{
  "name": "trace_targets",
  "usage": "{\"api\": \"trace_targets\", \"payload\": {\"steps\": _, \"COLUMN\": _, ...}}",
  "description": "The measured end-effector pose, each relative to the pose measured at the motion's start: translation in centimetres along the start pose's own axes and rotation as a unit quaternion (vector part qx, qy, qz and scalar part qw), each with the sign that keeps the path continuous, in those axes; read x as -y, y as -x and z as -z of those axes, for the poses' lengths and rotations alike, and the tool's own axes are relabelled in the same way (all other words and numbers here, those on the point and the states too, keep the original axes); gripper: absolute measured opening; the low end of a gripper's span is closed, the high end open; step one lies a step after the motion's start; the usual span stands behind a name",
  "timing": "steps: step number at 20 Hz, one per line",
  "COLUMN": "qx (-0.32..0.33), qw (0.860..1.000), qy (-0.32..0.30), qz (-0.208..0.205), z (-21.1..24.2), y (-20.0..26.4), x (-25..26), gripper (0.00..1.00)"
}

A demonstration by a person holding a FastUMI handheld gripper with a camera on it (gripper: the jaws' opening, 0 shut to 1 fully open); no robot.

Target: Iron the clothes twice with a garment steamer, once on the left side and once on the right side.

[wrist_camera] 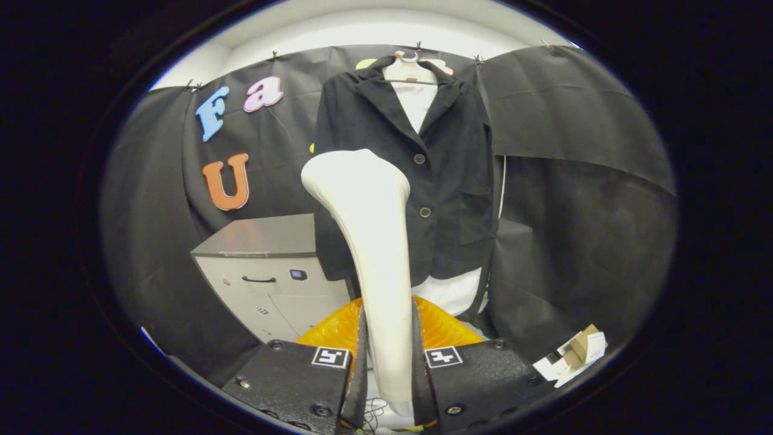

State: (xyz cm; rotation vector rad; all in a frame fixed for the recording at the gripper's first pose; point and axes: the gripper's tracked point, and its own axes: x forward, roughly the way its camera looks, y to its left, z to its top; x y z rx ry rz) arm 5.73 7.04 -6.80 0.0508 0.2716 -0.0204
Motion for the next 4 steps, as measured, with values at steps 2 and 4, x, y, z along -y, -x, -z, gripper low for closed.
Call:
{"api": "trace_targets", "payload": {"steps": 2, "qx": -0.005, "qw": 1.0, "qy": -0.003, "qz": -0.009, "z": 0.4, "y": 0.8, "x": -1.2, "gripper": 0.33}}
{"api": "trace_targets", "payload": {"steps": 4, "qx": -0.005, "qw": 1.0, "qy": -0.002, "qz": -0.018, "z": 0.5, "y": 1.3, "x": -2.2, "gripper": 0.33}}
